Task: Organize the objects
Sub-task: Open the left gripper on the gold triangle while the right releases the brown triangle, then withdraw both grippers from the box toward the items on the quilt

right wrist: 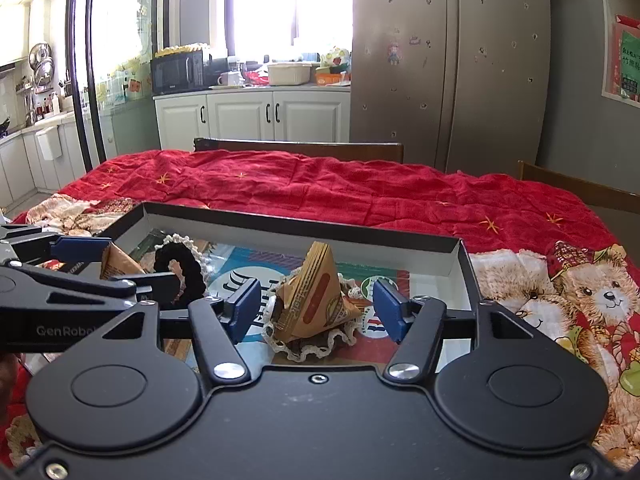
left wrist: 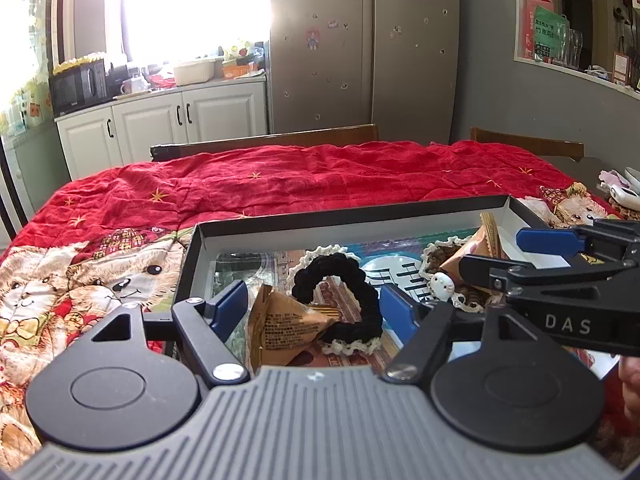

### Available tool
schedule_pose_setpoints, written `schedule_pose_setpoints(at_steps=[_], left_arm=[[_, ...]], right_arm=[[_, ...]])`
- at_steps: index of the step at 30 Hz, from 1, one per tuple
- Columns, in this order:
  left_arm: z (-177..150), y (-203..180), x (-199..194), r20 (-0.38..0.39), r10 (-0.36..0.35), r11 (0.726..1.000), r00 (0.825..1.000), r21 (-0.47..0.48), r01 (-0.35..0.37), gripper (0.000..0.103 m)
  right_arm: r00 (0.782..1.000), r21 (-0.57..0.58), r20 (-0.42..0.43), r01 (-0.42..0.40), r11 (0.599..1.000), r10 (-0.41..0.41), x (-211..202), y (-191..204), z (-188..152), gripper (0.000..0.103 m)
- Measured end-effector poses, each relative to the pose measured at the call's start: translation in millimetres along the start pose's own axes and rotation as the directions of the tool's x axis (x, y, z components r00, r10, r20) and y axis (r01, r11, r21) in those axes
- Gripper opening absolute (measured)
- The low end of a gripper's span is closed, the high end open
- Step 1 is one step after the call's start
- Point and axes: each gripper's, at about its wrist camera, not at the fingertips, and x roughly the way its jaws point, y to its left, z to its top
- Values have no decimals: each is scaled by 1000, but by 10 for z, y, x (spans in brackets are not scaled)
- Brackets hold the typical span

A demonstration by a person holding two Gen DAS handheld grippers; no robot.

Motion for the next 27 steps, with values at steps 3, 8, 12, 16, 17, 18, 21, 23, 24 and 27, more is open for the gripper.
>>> schedule_pose_setpoints(at_steps=[3, 8, 12, 16, 17, 18, 21, 23, 24, 27], left_arm=[[10, -3, -41, 8, 2, 1000, 1000, -1, -2, 84], [20, 21, -126, 22, 8, 1000, 1000, -12, -8, 86], [28, 23, -197, 31, 12, 1000, 999, -15, -11, 86], [33, 26, -251, 36, 13, 1000, 999, -17, -13, 87], [33, 23, -272, 38, 13, 1000, 999, -16, -13, 87], [32, 21, -288, 40, 15, 1000, 999, -15, -14, 88], [37, 15, -342, 45, 18, 1000, 999, -15, -18, 88], [40, 22, -387, 49, 20, 1000, 999, -19, -19, 88], [41, 24, -407, 51, 20, 1000, 999, -21, -19, 88], [46, 28, -472, 55, 21, 1000, 998, -23, -20, 88]], right_arm=[[1000, 8, 9, -4, 1000, 4, -49, -10, 15, 65], [1000, 26, 30, -10, 1000, 9, -147, -29, 35, 72], [999, 31, 43, -15, 999, 13, -223, -34, 46, 77], [999, 33, 49, -17, 999, 15, -288, -34, 51, 78], [999, 34, 51, -16, 999, 15, -306, -34, 51, 78], [999, 34, 53, -16, 999, 14, -318, -29, 50, 78], [998, 37, 60, -15, 999, 12, -374, -30, 59, 79], [998, 38, 65, -15, 999, 12, -414, -32, 73, 79], [998, 39, 68, -14, 999, 12, -438, -37, 77, 79], [997, 41, 75, -16, 999, 13, -502, -38, 84, 79]])
